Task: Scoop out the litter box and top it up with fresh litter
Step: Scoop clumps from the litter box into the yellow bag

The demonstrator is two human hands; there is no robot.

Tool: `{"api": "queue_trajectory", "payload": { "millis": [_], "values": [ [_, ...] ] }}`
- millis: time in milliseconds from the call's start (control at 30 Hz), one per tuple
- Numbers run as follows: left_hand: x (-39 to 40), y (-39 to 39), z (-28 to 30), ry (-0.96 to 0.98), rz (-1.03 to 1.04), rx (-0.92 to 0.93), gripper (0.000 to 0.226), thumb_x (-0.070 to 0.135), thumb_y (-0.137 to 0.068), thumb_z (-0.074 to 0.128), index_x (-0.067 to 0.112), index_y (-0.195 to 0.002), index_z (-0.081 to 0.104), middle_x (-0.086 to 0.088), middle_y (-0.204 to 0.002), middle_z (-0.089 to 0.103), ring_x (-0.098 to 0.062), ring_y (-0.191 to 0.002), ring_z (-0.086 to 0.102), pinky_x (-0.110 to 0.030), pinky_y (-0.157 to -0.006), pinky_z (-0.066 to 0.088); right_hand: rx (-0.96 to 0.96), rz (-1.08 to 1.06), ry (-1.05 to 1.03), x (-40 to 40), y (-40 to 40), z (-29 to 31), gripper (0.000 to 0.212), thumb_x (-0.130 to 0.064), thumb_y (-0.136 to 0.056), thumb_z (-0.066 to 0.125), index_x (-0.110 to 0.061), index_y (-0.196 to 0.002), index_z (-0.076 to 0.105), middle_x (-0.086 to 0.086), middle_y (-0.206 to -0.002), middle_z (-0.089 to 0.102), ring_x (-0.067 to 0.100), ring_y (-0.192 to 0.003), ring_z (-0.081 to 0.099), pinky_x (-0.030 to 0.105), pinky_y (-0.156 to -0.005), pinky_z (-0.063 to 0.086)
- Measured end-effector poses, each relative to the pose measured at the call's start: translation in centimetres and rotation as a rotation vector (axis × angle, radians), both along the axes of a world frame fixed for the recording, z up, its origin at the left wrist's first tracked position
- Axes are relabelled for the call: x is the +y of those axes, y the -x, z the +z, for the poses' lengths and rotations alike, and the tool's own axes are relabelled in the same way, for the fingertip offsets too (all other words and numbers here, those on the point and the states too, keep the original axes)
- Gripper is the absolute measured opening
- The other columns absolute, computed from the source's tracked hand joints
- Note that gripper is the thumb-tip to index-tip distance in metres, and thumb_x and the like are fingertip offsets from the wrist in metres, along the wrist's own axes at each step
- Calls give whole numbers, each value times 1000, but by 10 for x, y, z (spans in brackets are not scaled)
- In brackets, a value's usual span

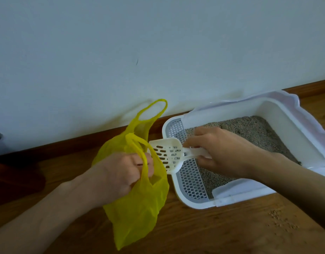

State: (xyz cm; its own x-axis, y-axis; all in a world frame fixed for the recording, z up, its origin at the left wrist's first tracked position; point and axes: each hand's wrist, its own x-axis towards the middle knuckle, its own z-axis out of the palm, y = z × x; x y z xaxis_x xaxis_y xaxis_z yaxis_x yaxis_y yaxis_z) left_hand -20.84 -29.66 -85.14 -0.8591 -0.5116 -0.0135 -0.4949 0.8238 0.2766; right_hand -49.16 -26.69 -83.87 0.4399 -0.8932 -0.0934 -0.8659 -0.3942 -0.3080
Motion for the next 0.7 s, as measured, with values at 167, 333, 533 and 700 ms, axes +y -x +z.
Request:
{"api": "queue_trajectory", "payload": {
  "millis": [167, 333, 533, 700],
  "values": [
    [7, 2, 3, 57, 84, 162, 25, -4, -86, 54, 10, -102, 65, 1, -107, 61, -16, -99, 61, -30, -86, 49, 106, -6, -14, 3, 4, -6, 38, -24, -86, 55, -35, -123, 54, -6, -103, 56, 21, -92, 61, 36, -71, 50],
    [13, 3, -5, 76, 310, 356, 26, 0, -81, 56, 6, -105, 65, 0, -120, 58, -11, -112, 58, -20, -97, 43, 87, -55, 9, 11, 9, -13, 37, -24, -84, 55, -35, -119, 55, -10, -98, 54, 18, -85, 60, 32, -64, 47],
    [25, 12, -17, -115, 342, 428, 21, 15, -87, 42, 10, -95, 61, 4, -115, 55, -12, -109, 57, -23, -88, 43, -2, -154, -22, 22, 19, -22, 32, -24, -81, 59, -34, -111, 57, -11, -92, 55, 15, -77, 58, 40, -65, 52],
    [36, 25, -29, -150, 483, 551, 48, 30, -103, 36, 11, -67, 62, 6, -99, 63, 7, -77, 58, -10, -71, 38, -52, -229, -30, 32, 29, -25, 34, -23, -80, 57, -35, -112, 60, -13, -86, 54, 12, -72, 58, 39, -62, 51]
  ]
}}
